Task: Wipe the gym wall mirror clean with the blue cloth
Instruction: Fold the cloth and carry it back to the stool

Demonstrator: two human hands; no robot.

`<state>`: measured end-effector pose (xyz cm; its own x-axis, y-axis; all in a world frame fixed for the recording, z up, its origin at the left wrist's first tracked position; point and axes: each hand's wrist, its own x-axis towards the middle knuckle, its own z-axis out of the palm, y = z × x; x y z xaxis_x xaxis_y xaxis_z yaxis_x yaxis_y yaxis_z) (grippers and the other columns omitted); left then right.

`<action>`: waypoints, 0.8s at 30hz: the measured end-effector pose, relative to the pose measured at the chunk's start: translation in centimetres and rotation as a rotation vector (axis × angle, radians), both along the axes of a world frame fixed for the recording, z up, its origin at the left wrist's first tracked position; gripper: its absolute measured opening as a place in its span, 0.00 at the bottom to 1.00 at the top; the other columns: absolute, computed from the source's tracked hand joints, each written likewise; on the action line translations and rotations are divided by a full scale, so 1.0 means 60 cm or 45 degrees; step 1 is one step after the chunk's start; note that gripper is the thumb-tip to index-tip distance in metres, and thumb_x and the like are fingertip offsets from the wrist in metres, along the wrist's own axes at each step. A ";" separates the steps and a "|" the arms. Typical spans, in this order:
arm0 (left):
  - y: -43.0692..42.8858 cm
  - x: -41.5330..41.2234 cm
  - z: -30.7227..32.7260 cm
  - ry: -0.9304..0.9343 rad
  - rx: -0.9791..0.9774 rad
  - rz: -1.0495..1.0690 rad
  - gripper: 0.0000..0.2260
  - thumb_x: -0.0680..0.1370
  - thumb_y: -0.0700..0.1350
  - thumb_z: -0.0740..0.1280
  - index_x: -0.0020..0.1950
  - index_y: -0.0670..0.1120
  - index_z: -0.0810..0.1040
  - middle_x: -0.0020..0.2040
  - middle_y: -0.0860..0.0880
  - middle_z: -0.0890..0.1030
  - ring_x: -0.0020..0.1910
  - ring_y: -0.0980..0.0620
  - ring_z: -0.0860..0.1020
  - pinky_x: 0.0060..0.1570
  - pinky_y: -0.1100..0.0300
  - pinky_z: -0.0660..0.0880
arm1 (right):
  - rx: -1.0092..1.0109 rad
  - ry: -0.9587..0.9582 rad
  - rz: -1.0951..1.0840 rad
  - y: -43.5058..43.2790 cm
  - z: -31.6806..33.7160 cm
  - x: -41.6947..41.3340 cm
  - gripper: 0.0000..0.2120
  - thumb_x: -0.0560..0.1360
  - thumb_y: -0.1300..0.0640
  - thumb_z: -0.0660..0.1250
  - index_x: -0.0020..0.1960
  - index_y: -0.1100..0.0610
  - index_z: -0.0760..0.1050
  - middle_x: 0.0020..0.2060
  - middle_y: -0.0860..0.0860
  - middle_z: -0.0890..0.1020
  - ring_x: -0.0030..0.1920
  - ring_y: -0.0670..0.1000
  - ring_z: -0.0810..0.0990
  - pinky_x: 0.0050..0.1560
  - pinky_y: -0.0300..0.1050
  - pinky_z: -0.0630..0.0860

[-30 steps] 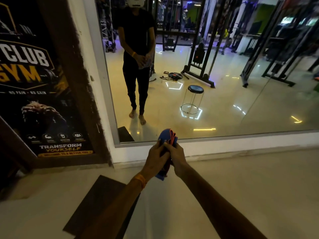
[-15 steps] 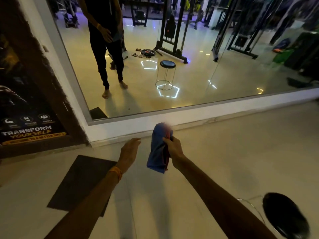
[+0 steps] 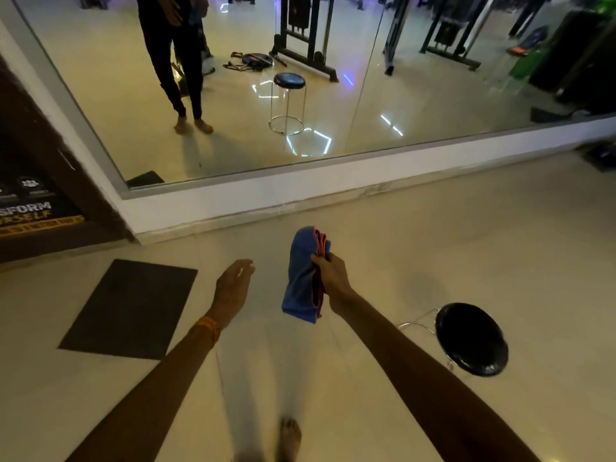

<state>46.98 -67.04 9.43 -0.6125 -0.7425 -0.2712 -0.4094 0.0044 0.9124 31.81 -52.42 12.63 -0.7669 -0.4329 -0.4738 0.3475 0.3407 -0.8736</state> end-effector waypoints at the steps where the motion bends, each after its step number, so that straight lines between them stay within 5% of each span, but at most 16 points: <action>1: 0.024 0.004 -0.001 -0.004 -0.009 -0.009 0.15 0.86 0.47 0.62 0.71 0.43 0.76 0.68 0.45 0.77 0.64 0.49 0.74 0.61 0.58 0.67 | -0.003 -0.014 -0.013 0.022 -0.002 0.002 0.04 0.81 0.58 0.65 0.52 0.58 0.77 0.47 0.56 0.81 0.49 0.56 0.80 0.52 0.52 0.78; 15: 0.305 0.038 -0.041 -0.077 0.036 -0.100 0.13 0.86 0.43 0.63 0.68 0.41 0.78 0.66 0.43 0.79 0.65 0.46 0.75 0.63 0.61 0.66 | 0.072 -0.067 -0.174 0.329 -0.017 0.033 0.02 0.82 0.59 0.64 0.52 0.55 0.76 0.49 0.56 0.81 0.50 0.55 0.81 0.59 0.55 0.79; 20: 0.409 -0.011 -0.021 -0.047 -0.022 -0.141 0.13 0.86 0.41 0.63 0.67 0.38 0.79 0.64 0.45 0.79 0.60 0.51 0.74 0.61 0.62 0.65 | 0.064 -0.071 -0.207 0.446 -0.005 -0.001 0.04 0.82 0.59 0.65 0.48 0.54 0.75 0.44 0.53 0.80 0.48 0.54 0.80 0.54 0.52 0.77; 24: 0.506 -0.084 -0.020 -0.046 -0.065 -0.167 0.13 0.86 0.40 0.62 0.67 0.38 0.79 0.65 0.41 0.80 0.63 0.46 0.75 0.61 0.61 0.65 | 0.030 -0.122 -0.224 0.555 -0.004 -0.061 0.03 0.82 0.58 0.66 0.49 0.54 0.75 0.45 0.54 0.80 0.50 0.56 0.80 0.60 0.54 0.78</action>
